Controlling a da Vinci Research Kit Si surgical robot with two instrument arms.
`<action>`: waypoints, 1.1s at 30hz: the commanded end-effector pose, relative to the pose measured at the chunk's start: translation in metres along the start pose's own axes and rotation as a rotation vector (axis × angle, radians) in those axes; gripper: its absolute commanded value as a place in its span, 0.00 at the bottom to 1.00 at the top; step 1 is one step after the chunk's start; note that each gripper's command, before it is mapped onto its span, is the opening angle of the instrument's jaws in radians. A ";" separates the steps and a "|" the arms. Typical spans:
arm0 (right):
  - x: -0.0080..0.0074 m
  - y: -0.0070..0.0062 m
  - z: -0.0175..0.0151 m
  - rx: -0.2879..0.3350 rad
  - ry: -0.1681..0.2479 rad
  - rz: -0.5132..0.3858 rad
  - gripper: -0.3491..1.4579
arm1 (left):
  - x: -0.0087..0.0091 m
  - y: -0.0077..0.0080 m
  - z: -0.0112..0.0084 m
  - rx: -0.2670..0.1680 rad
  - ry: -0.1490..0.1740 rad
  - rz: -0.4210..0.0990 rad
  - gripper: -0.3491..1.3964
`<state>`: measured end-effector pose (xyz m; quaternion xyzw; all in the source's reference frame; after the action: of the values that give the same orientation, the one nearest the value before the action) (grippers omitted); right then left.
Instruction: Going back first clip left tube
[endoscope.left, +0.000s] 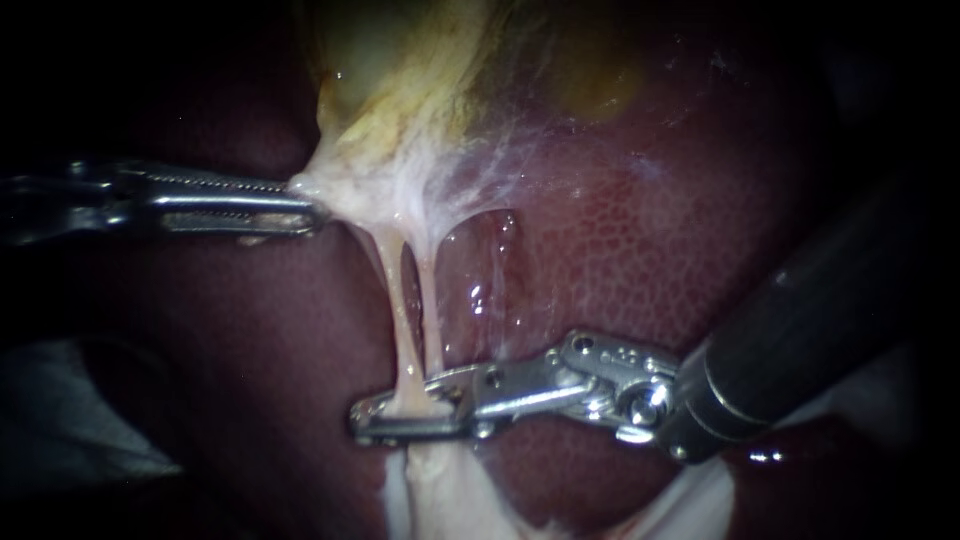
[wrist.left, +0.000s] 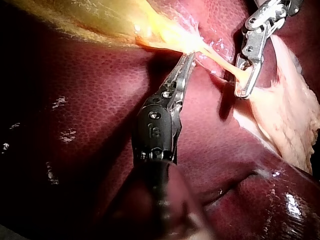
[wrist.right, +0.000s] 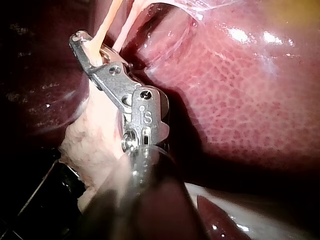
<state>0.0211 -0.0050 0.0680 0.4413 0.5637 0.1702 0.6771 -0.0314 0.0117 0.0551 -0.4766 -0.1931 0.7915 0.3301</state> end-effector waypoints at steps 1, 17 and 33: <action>0.0000 0.0001 0.0001 0.000 0.000 0.000 0.00 | 0.0000 0.0000 0.0000 0.000 0.000 0.000 0.00; 0.0046 0.0003 -0.0038 -0.285 0.012 -0.280 0.47 | -0.0001 0.0000 -0.0002 -0.001 0.000 0.000 0.00; 0.0037 -0.0044 -0.0121 -0.375 -0.181 -0.451 0.47 | -0.0002 -0.0003 -0.0004 0.000 0.000 0.000 0.00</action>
<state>0.0094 0.0003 0.0624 0.1845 0.5403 0.0725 0.8178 -0.0308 0.0118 0.0552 -0.4764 -0.1927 0.7919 0.3299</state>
